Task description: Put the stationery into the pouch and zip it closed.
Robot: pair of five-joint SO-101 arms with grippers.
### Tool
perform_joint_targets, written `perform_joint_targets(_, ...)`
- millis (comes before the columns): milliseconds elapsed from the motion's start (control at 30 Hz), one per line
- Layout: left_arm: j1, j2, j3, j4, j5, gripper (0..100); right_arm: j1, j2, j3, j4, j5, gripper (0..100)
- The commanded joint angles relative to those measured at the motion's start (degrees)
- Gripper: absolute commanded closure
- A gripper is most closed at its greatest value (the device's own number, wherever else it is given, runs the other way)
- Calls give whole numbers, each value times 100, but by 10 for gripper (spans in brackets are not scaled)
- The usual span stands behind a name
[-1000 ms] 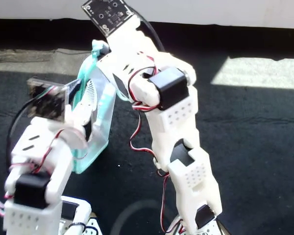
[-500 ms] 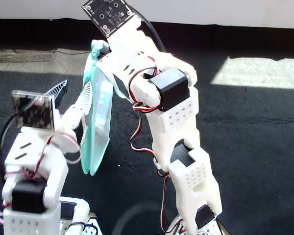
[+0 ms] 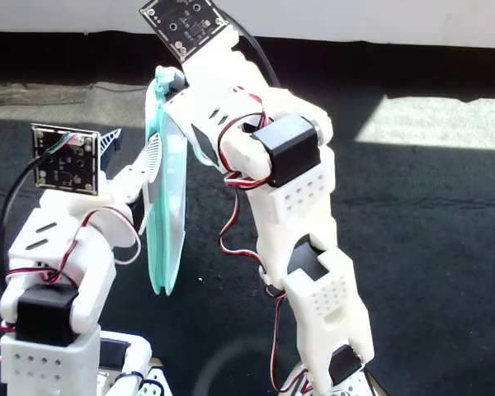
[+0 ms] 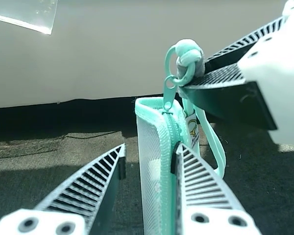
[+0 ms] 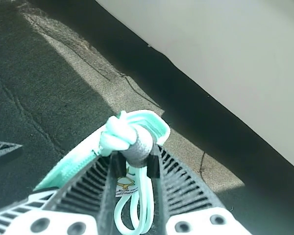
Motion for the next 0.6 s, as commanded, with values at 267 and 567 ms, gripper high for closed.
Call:
perform_joint_targets(267, 57, -198, -585, 431, 35, 829, 66, -409, -22, 48, 18, 993)
perform_joint_targets(567, 356, -673, -699, 905, 44, 829, 40, -418, -22, 48, 18, 993)
